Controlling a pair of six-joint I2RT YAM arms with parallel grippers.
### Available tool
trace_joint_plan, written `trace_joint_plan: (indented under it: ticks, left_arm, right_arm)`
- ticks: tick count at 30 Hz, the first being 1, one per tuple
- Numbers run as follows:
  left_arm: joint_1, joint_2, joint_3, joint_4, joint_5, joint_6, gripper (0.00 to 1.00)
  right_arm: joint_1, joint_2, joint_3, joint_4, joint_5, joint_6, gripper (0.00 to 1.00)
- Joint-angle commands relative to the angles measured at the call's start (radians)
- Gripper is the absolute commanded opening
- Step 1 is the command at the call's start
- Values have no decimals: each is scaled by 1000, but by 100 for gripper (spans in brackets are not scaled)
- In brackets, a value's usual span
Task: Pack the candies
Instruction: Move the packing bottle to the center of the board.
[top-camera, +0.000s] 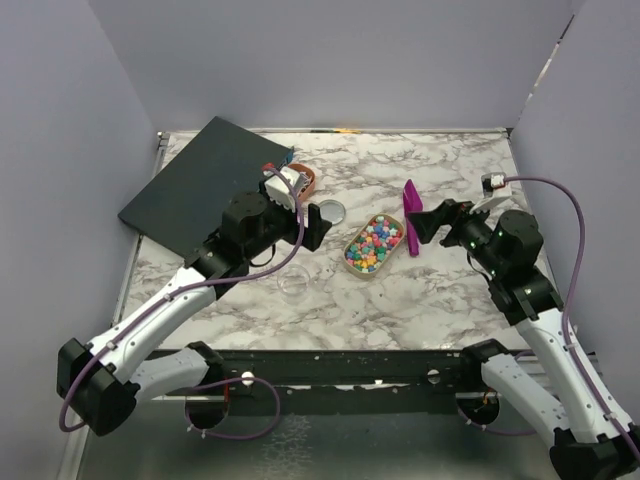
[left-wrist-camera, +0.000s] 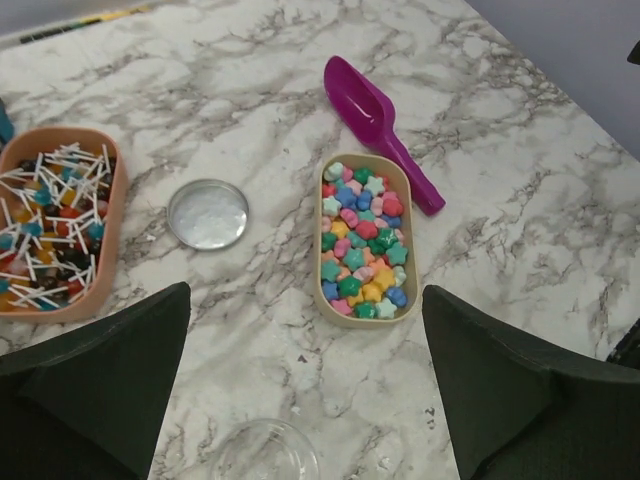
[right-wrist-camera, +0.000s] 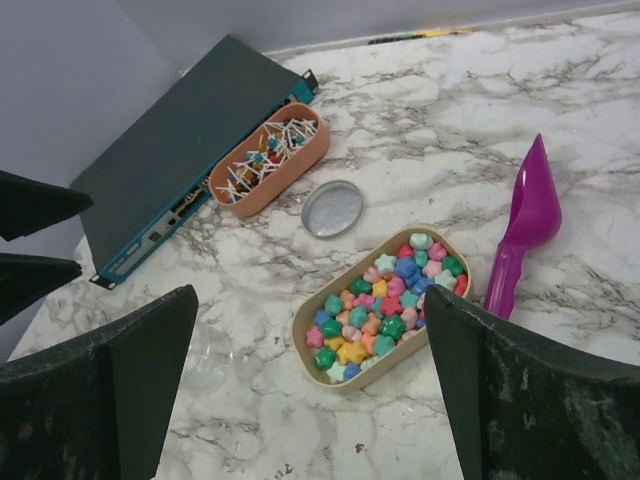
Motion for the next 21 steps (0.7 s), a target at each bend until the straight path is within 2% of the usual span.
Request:
trace_joint_plan:
  ticks: [1, 4, 7, 10, 13, 21]
  left_arm:
    - [-3, 68, 15, -47, 54, -101, 99]
    - [-5, 63, 25, -44, -6, -111, 99]
    - [-4, 48, 13, -53, -50, -149, 99]
    - [-3, 42, 29, -91, -41, -141, 99]
    - [6, 16, 50, -136, -149, -127, 99]
    - [18, -110, 7, -140, -278, -140, 99]
  right_arm:
    - [2, 13, 22, -120, 50, 28, 100]
    - [2, 40, 42, -163, -34, -16, 100]
    - [2, 26, 24, -136, -69, -63, 100]
    - [2, 36, 41, -176, -41, -105, 100]
    - [3, 62, 52, -206, -34, -101, 100]
    - [107, 77, 91, -237, 50, -102, 100]
